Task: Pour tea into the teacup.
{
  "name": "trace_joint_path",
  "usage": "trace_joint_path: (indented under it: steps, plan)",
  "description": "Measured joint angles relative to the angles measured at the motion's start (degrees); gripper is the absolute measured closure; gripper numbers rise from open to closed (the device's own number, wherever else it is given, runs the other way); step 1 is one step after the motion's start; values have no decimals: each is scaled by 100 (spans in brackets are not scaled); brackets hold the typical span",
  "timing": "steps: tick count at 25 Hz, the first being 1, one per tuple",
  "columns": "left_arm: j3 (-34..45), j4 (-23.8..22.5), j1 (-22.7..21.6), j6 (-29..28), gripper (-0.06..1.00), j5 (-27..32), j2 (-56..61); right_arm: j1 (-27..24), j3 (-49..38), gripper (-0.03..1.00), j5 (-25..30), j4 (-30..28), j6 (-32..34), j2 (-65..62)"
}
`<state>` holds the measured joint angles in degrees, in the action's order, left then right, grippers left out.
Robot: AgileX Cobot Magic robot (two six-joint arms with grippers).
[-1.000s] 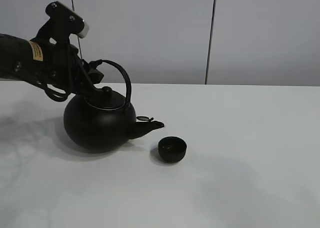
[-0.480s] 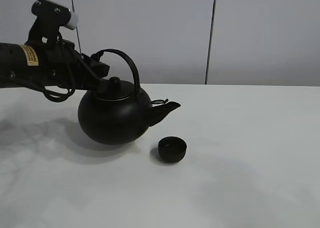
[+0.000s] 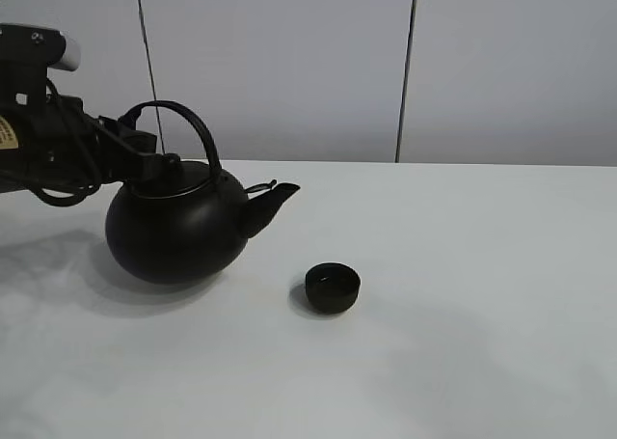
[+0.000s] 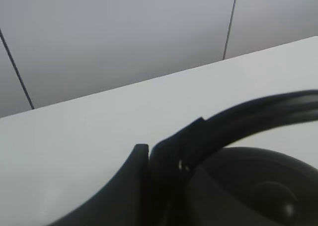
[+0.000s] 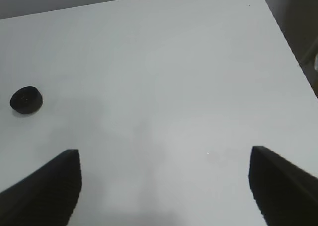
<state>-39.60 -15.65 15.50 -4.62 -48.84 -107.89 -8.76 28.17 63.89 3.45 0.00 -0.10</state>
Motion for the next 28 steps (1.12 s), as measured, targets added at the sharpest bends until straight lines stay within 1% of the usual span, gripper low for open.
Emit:
trace_joint_path:
  steps: [7, 11, 19, 28]
  plan:
    - [82, -87, 0, 118, 84, -37, 0, 0, 0, 34, 0, 0, 0, 0]
    - [82, -51, 0, 198, 84, -42, 0, 0, 0, 34, 0, 0, 0, 0]
    - [82, -58, 0, 197, 84, 228, -17, 0, 0, 34, 0, 0, 0, 0]
    - [82, -52, 0, 214, 84, 142, -165, 0, 0, 34, 0, 0, 0, 0]
